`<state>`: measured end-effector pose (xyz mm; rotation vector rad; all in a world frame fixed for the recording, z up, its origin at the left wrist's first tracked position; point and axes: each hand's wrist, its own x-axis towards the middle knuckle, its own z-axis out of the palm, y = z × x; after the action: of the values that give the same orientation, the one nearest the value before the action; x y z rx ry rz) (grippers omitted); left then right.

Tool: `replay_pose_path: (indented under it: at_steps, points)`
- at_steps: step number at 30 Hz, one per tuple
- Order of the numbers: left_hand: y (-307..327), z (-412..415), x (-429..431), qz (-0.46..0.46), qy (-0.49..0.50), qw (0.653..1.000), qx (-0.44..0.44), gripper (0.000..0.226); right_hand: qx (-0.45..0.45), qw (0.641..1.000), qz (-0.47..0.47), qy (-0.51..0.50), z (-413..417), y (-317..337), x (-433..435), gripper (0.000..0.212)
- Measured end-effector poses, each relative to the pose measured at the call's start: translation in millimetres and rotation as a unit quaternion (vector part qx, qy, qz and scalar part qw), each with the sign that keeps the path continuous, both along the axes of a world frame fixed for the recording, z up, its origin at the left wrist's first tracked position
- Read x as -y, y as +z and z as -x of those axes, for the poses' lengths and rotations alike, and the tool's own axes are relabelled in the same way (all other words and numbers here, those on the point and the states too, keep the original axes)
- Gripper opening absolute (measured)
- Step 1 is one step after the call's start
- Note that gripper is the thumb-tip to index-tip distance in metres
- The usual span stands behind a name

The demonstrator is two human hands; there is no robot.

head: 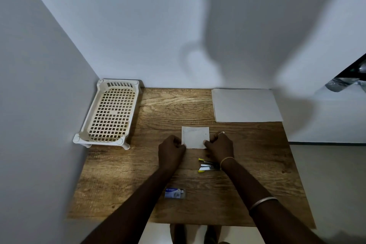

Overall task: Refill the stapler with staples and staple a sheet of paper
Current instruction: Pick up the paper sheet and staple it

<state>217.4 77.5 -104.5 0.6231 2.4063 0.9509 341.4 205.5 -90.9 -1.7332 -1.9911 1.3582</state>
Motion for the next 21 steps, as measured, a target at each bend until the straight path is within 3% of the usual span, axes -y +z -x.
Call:
replay_pose_path:
  at_steps: [3,7,12,16,21]
  points:
    - [2,1,1,0.008,-0.028,0.999,-0.032,0.028,0.000,1.000,-0.009,0.017,0,5,-1,0.023]
    - [6,1,6,0.003,-0.092,0.991,-0.100,0.032,0.049,0.983,-0.152,0.094,-6,8,1,0.019]
    - [6,-2,14,0.036,-0.235,0.951,-0.199,0.043,0.087,0.901,-0.305,0.295,-20,-3,12,0.037]
    - [-1,-13,24,0.093,-0.365,0.893,-0.244,0.052,0.164,0.849,-0.291,0.410,-23,-14,16,0.047]
    - [-11,-18,30,0.145,-0.404,0.871,-0.238,0.058,0.196,0.846,-0.271,0.415,-30,-19,24,0.054]
